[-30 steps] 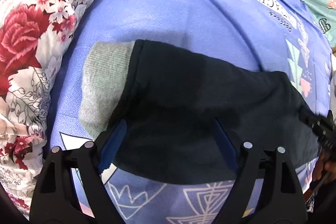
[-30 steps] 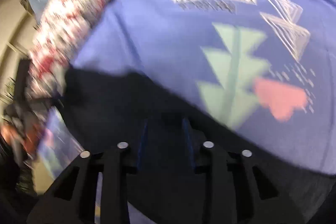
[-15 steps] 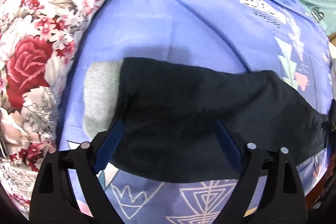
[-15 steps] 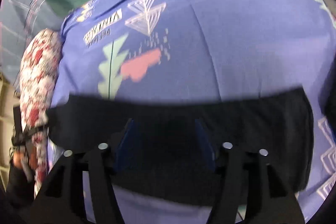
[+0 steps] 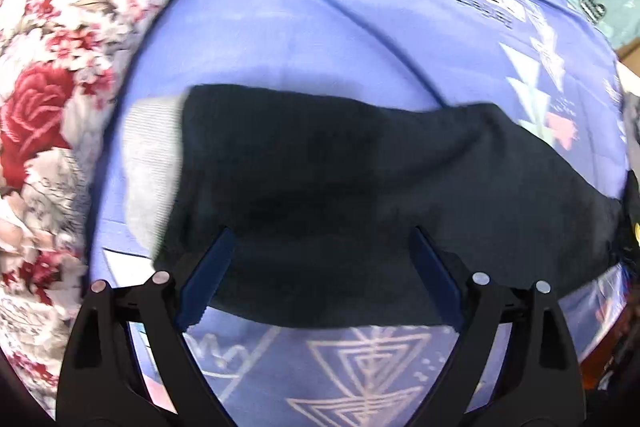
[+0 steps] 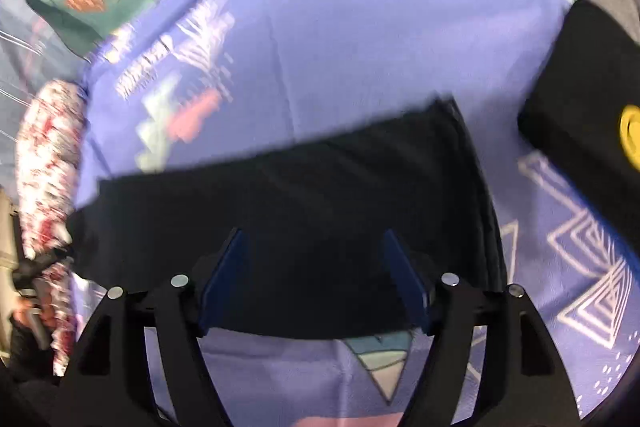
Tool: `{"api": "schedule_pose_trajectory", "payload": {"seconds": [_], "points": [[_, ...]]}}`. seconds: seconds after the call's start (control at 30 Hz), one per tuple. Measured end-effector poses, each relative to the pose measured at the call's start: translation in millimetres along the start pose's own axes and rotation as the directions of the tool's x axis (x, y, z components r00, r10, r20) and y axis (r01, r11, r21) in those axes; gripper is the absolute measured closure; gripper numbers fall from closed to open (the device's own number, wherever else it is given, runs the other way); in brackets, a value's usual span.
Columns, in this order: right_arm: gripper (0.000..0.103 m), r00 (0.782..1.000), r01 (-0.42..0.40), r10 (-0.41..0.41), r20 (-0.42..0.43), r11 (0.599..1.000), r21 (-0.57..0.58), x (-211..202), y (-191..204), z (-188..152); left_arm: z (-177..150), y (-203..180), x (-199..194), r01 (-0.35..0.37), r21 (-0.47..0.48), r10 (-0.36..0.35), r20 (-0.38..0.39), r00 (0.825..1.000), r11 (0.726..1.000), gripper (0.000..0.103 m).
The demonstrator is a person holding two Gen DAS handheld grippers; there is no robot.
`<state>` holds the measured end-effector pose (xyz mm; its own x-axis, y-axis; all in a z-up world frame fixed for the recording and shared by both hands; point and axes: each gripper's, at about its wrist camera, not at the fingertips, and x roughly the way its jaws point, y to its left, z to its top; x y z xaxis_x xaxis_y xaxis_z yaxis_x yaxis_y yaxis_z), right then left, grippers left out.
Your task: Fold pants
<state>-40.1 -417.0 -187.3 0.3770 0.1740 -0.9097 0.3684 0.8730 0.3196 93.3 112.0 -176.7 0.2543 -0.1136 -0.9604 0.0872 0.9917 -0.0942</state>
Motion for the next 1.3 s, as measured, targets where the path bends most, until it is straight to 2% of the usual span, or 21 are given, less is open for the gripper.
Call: {"api": "schedule_pose_trajectory", "payload": {"seconds": [0.03,0.1,0.13,0.2,0.3,0.37,0.53,0.67,0.83,1.0,1.17,1.23,1.3], "points": [[0.032,0.999,-0.012,0.012,0.031,1.000,0.022,-2.3,-7.3,0.3,-1.3,-5.4,3.2,-0.004,0.021,0.004,-0.008,1.000,1.000,0.013],[0.032,0.994,0.064,-0.071,0.089,0.995,0.071,-12.2,-16.5,5.7,-3.4,-9.6,9.3,-0.028,0.042,0.029,-0.023,0.999,0.999,0.013],[0.032,0.990,0.077,-0.086,0.115,0.994,0.081,-17.2,-15.7,7.5,-3.3,-11.2,12.7,-0.035,0.045,0.036,-0.033,0.999,0.998,0.013],[0.030,0.984,0.073,-0.090,0.152,0.991,0.114,-35.0,-21.0,5.2,-4.2,-11.4,13.4,-0.025,0.023,0.026,-0.044,0.999,0.999,0.013],[0.027,0.985,0.015,-0.039,0.168,0.990,0.141,-51.7,-29.6,-2.4,-4.3,-9.1,9.0,0.003,-0.010,-0.003,-0.039,0.999,1.000,0.013],[0.022,0.986,-0.012,-0.018,0.166,0.984,0.177,-62.3,-40.5,-12.0,-5.1,-9.9,5.4,0.021,-0.018,-0.022,-0.035,0.999,1.000,0.013],[0.022,0.987,-0.087,0.039,0.157,0.945,0.314,-77.8,-68.2,-42.1,-7.8,-29.6,7.4,0.046,0.040,-0.045,-0.025,0.999,0.998,0.013],[0.022,0.988,-0.113,0.067,0.141,0.928,0.354,-79.4,-74.8,-56.1,-12.9,-36.5,29.2,-0.023,0.093,0.029,-0.061,0.998,0.995,0.013],[0.022,0.988,-0.123,0.078,0.130,0.913,0.389,-71.2,-82.1,-68.3,-11.4,-45.5,34.5,-0.047,0.113,0.053,-0.053,0.997,0.993,0.013],[0.022,0.986,-0.117,0.064,0.151,0.921,0.373,-61.2,-78.1,-63.4,-9.8,-39.3,30.5,-0.016,0.066,0.020,-0.062,0.998,0.998,0.013],[0.022,0.983,-0.138,0.089,0.158,0.932,0.334,-55.7,-64.8,-48.3,-12.8,-32.6,17.5,-0.002,0.059,0.005,-0.057,0.998,0.998,0.013],[0.022,0.989,-0.103,0.062,0.131,0.937,0.335,-48.9,-64.1,-44.5,-13.1,-33.1,13.7,0.012,0.060,-0.009,-0.049,0.999,0.998,0.013],[0.022,0.989,-0.100,0.053,0.142,0.930,0.353,-45.5,-66.4,-42.7,-13.7,-32.2,12.8,0.008,0.057,-0.006,-0.049,0.999,0.998,0.013]]}}
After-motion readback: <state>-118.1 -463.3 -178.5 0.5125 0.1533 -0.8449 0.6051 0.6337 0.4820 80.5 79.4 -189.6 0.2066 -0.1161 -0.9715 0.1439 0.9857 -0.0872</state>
